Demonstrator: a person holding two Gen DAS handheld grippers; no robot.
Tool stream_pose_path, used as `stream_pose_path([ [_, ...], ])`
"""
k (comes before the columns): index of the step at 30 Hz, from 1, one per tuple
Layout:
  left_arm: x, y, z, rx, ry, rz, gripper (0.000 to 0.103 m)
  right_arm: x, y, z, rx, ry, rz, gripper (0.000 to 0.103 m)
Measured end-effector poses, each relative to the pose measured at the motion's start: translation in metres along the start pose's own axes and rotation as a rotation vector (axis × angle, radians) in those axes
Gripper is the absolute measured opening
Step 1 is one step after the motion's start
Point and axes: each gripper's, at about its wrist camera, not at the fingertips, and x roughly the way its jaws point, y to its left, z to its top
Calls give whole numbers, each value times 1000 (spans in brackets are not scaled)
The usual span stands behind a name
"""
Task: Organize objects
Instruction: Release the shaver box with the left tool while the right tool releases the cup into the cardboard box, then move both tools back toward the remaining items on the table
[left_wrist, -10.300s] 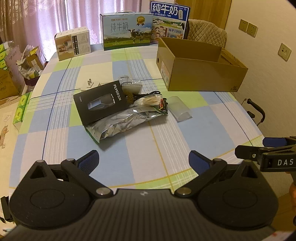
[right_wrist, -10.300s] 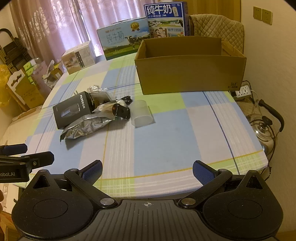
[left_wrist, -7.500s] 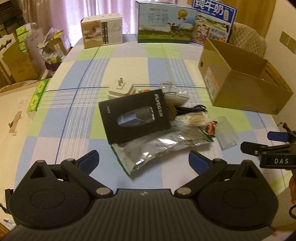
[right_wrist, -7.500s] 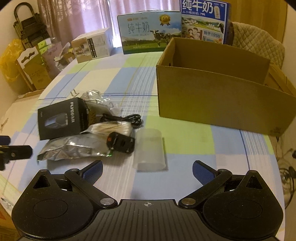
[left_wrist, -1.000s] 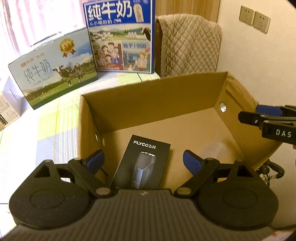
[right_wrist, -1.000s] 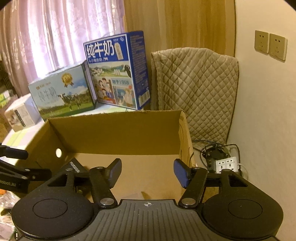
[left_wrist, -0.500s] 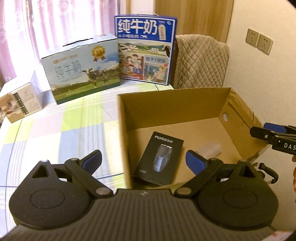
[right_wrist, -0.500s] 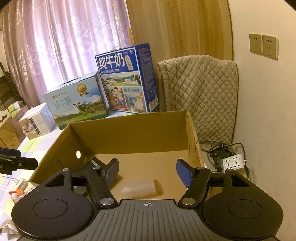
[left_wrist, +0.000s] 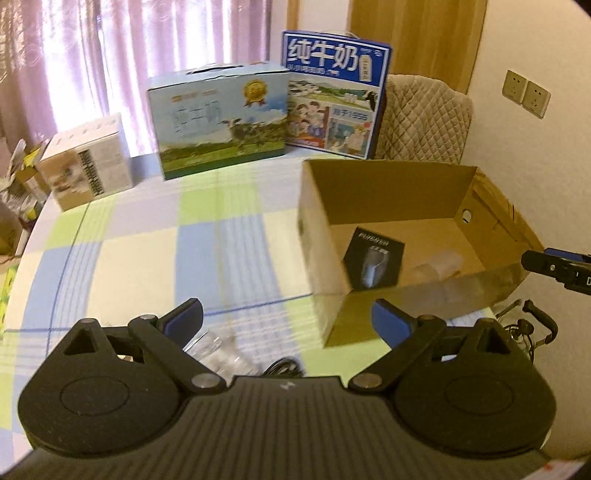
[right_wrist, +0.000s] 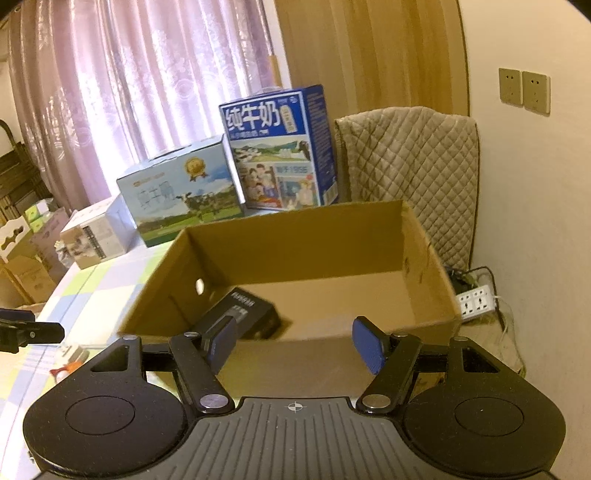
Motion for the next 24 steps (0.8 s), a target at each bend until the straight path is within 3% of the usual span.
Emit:
stream_pose_path([
  [11,-36,57,-41,-33,21,20,96,-13,58,-32,-15,65,25,66],
  [24,-63,115,-84,-77,59,51,97,0,119,-71,-34,177,110,66],
])
